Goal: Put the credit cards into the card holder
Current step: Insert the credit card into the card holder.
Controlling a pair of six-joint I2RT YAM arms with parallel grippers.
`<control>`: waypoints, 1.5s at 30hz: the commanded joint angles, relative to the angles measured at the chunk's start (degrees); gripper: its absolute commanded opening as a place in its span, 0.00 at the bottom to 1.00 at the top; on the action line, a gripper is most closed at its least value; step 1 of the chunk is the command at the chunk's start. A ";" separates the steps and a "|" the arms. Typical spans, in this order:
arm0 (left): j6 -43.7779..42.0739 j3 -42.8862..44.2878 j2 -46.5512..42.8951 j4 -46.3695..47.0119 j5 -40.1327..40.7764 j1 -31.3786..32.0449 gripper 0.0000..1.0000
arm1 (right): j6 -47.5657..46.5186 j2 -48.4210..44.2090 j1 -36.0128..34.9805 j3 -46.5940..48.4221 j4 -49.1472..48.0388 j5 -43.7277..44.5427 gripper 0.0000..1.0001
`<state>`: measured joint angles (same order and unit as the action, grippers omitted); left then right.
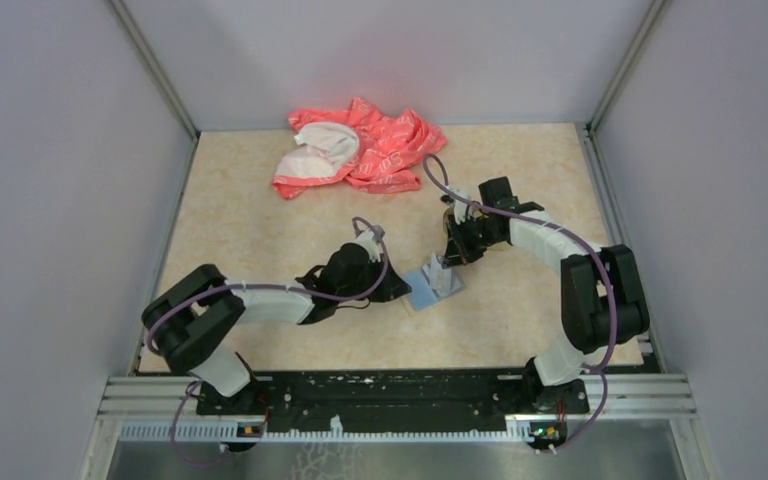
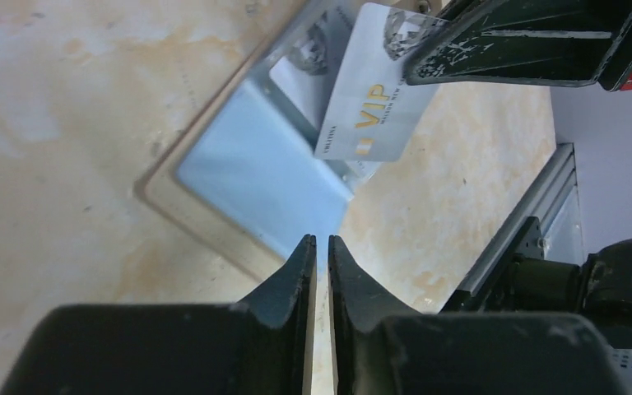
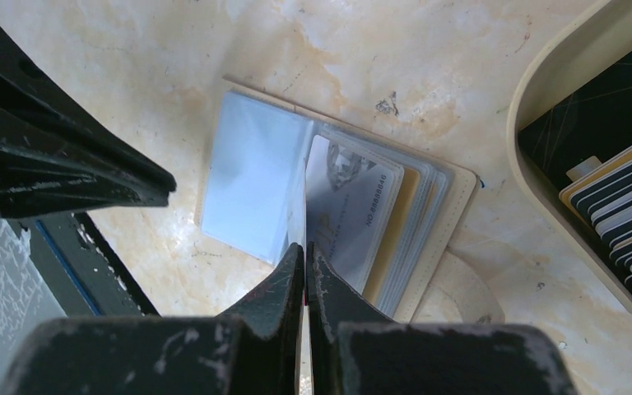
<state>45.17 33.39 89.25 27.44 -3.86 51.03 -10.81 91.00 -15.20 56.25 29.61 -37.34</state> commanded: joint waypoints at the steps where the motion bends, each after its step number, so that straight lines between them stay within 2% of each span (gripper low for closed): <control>1: -0.17 4.49 5.96 5.30 -6.78 0.59 0.13 | -0.07 -1.57 0.26 0.23 -1.56 1.31 0.00; 5: 2.57 6.00 10.42 2.15 -5.83 0.74 0.07 | -0.64 -1.45 0.26 0.65 -1.01 1.40 0.00; 10: 6.29 2.14 10.41 1.60 -1.71 0.74 0.00 | -1.08 -0.54 0.26 0.88 -0.01 0.60 0.00; 22: 7.38 0.28 7.67 -2.41 2.60 0.74 0.00 | -2.80 2.09 0.26 1.88 2.30 0.06 0.00; 33: 6.17 2.04 8.40 -4.98 3.31 0.74 0.00 | -3.00 4.11 0.26 1.96 1.52 -1.41 0.00; 39: 5.59 3.34 8.35 -7.77 6.44 0.65 0.00 | -3.61 4.49 0.26 2.86 2.17 -1.67 0.00; 45: 4.77 4.16 8.75 -8.71 6.43 -0.15 0.00 | -3.34 6.39 0.26 3.21 2.03 -5.91 0.00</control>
<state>52.56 36.88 97.27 23.31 -1.76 51.77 -13.02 95.46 -14.81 57.56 31.31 -40.18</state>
